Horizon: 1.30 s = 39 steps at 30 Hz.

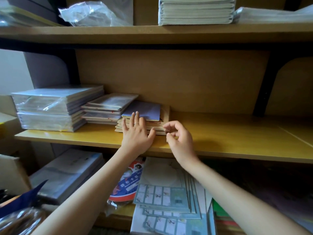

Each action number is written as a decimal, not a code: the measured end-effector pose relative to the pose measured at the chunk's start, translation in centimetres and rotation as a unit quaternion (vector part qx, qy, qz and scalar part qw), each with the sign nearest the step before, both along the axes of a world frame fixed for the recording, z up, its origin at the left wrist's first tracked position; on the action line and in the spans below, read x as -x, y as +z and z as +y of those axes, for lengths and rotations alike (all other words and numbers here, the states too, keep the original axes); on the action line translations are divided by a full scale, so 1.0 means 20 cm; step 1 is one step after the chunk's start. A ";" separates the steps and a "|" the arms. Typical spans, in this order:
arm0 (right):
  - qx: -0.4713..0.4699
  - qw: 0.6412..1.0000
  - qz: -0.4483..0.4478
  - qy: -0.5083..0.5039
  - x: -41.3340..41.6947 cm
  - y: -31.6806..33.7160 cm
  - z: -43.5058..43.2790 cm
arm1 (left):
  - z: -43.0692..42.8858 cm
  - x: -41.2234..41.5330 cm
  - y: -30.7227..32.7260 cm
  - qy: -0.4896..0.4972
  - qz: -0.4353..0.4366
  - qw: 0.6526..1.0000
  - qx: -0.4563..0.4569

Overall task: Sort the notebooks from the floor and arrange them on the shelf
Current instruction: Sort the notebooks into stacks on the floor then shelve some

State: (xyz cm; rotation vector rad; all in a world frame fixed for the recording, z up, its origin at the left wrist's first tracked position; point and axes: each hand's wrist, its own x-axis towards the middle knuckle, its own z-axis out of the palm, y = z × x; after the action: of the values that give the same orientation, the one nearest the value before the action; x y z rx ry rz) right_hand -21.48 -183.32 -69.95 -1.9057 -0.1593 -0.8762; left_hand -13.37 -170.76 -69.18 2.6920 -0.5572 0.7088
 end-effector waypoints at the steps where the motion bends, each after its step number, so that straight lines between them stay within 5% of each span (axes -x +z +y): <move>1: 0.013 0.999 -0.043 -0.014 0.05 -0.03 0.01 | 0.00 0.02 -0.02 -0.013 -0.053 0.998 0.016; 5: 0.152 0.984 -0.086 0.021 0.32 -0.25 -0.05 | 0.00 0.17 -0.19 -0.174 -0.296 0.939 0.020; 7: 0.228 0.972 -0.041 0.040 0.47 -0.41 -0.12 | -0.01 0.27 -0.36 -0.288 -0.328 0.898 -0.053; 11: 0.266 0.960 0.084 0.022 0.72 -0.74 -0.26 | -0.02 0.49 -0.79 -0.422 -0.192 0.858 -0.224; 15: 0.247 0.939 0.237 -0.008 0.94 -1.04 -0.40 | 0.01 0.71 -1.17 -0.438 -0.061 0.838 -0.319; 21: 0.226 0.865 0.444 -0.052 1.25 -1.38 -0.49 | 0.06 1.00 -1.46 -0.400 0.141 0.848 -0.319; 25: 0.102 0.828 0.540 -0.112 1.40 -1.52 -0.46 | 0.07 1.17 -1.52 -0.319 0.249 0.863 -0.301; 33: 0.040 0.798 0.591 -0.108 1.50 -1.62 -0.43 | -0.02 1.27 -1.45 -0.180 0.429 0.855 -0.229; 39: 0.115 0.802 0.582 -0.073 1.50 -1.57 -0.44 | -0.04 1.28 -1.34 -0.224 0.355 0.866 -0.272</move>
State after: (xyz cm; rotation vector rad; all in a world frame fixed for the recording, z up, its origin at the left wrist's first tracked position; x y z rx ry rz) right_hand -51.45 -192.04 -101.36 -2.3740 0.6607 0.3654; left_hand -38.96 -171.66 -95.97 2.8185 -1.2318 -0.6451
